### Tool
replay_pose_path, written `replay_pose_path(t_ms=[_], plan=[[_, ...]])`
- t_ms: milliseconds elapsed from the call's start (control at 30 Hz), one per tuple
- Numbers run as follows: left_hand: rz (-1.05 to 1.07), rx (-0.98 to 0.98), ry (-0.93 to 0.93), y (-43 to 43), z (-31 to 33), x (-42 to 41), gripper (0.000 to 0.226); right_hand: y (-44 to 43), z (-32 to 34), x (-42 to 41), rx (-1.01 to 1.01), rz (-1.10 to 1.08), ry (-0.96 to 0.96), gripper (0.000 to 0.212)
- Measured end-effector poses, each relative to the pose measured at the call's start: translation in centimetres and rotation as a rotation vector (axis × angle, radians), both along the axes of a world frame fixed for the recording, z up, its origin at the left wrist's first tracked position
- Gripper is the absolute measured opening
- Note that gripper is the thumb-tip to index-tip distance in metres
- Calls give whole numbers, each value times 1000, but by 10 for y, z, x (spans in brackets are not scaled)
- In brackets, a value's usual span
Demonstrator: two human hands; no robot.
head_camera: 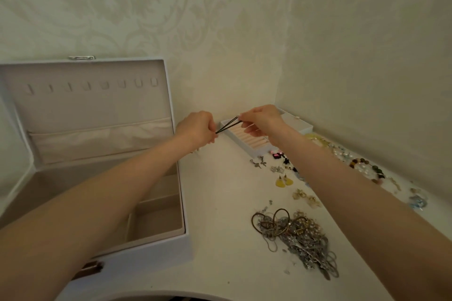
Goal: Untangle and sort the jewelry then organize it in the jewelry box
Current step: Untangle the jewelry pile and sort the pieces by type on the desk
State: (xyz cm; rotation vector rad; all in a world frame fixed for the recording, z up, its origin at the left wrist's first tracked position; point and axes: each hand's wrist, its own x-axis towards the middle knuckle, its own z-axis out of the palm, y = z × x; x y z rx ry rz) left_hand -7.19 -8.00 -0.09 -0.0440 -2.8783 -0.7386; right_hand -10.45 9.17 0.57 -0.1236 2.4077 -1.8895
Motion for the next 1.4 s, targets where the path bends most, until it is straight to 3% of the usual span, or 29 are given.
replay_pose_path(t_ms=[133,300,467,800,933,1033,1100,1400], plan=[[-16,5,-165,-1,-6,-10,25,-7,-8,-8,-40,24,-75,5],[14,-52,-157,-3,-15,-12,32,-9,-15,-16,-193,63,-169,4],[86,-69,-163,-1,-14,-20,37,-6,-11,-29,-503,24,-275,9],[56,-1,-159,3,-22,-38,32,18,-2,-53,-720,-72,-122,13],[13,19,-217,3,-26,-37,17,28,1,-55,-577,-90,-80,11],[-30,82,-277,2,-29,-33,24,31,-1,-53,-399,-82,-60,15],[-102,64,-308,2,-27,-29,16,29,-2,-51,-294,-65,-29,21],[-306,170,-513,13,-19,4,23,-9,-6,-31,-134,330,38,20]])
